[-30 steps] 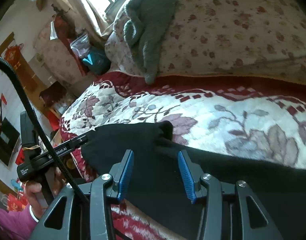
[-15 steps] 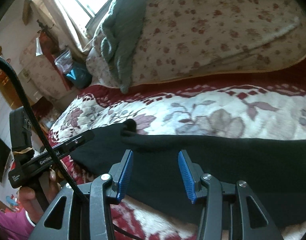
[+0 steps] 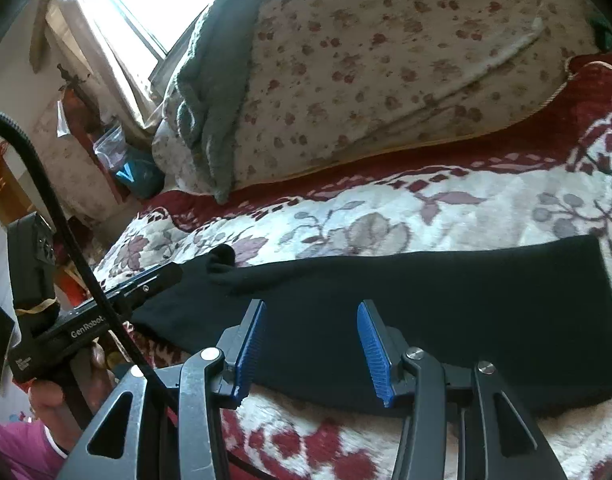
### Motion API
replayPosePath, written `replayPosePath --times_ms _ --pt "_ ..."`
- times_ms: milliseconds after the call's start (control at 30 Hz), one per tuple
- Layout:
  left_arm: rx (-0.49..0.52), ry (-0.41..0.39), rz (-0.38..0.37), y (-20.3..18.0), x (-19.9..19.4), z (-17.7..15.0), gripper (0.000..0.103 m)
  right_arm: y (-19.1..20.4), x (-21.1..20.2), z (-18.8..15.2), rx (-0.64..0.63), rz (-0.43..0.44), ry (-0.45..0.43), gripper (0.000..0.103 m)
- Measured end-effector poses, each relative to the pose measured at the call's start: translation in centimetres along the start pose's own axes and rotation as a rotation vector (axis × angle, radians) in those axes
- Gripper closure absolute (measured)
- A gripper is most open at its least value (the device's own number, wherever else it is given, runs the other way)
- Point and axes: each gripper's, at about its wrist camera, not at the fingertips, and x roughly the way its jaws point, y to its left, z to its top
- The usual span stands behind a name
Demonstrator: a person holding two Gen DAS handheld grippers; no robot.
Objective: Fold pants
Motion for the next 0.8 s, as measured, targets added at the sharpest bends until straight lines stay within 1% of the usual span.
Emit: replayPosePath --times_ms 200,400,800 --pt "0.038 0.002 -0.010 -2.5 0.4 0.1 0.062 -1.7 -2.0 -0.3 0.020 -0.040 -0.030 0.057" --pt "0.090 -0.001 -0.027 -4.8 0.7 0.2 0.062 -3.3 -3.6 -0.4 0.059 -0.058 -0.052 0.057" --pt "0.158 0.023 -0.086 -9.0 2.6 1.2 0.062 -7.1 -6.4 -1.3 0.144 -0.144 -0.072 0.055"
